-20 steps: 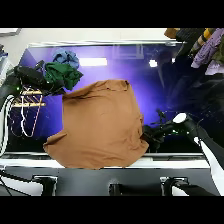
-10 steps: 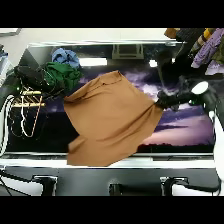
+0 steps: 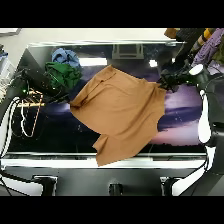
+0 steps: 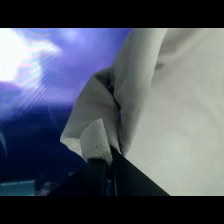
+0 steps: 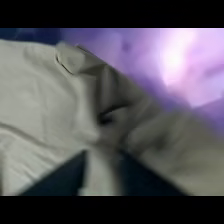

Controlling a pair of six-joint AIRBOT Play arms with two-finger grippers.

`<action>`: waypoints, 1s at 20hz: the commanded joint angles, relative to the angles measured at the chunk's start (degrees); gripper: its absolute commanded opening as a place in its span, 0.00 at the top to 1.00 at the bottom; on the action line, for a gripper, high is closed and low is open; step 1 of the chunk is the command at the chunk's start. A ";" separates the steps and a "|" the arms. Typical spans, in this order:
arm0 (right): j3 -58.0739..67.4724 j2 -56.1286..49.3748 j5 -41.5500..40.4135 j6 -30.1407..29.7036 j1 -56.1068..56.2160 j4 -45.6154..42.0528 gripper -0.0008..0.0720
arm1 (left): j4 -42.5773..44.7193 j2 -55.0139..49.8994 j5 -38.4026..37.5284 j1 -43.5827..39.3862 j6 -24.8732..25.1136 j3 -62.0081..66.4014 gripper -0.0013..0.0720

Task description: Fold the clothes and pants, and hang the long-sleeved shirts on hangers.

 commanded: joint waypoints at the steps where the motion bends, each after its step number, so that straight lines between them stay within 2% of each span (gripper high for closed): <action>1: 1.75 1.86 7.41 -1.73 -2.93 1.46 0.41 | -0.02 0.02 0.07 0.00 0.00 -0.90 0.96; 3: 1.66 5.95 16.90 -8.46 -6.51 0.96 0.41 | -0.04 0.04 0.24 0.33 0.00 -0.90 0.96; 5: -0.57 10.84 24.98 -12.11 -10.05 -0.37 0.41 | -0.02 0.02 0.50 0.48 0.02 -0.90 0.96; 7: -9.07 17.81 25.88 -13.64 -12.02 -0.72 0.41 | -0.02 0.04 0.55 0.48 0.00 -0.90 0.96; 9: -22.69 25.79 23.76 -14.12 -12.04 -0.20 0.39 | -0.17 0.04 0.55 0.48 0.00 -0.90 0.96; 10: -30.36 29.81 22.56 -14.14 -11.54 0.79 0.33 | -0.46 0.04 0.55 0.48 0.00 -0.90 0.96; 15: -68.76 50.21 10.43 -11.54 -2.01 9.81 0.32 | -1.09 0.04 0.59 0.48 0.00 -0.90 0.96; 17: -78.09 55.82 6.56 -7.91 3.52 11.76 0.32 | -1.09 0.04 0.63 0.48 0.00 -0.90 0.96; 20: -83.80 59.89 2.40 -3.04 12.33 11.91 0.31 | -1.09 0.02 1.09 0.48 0.00 -0.90 0.96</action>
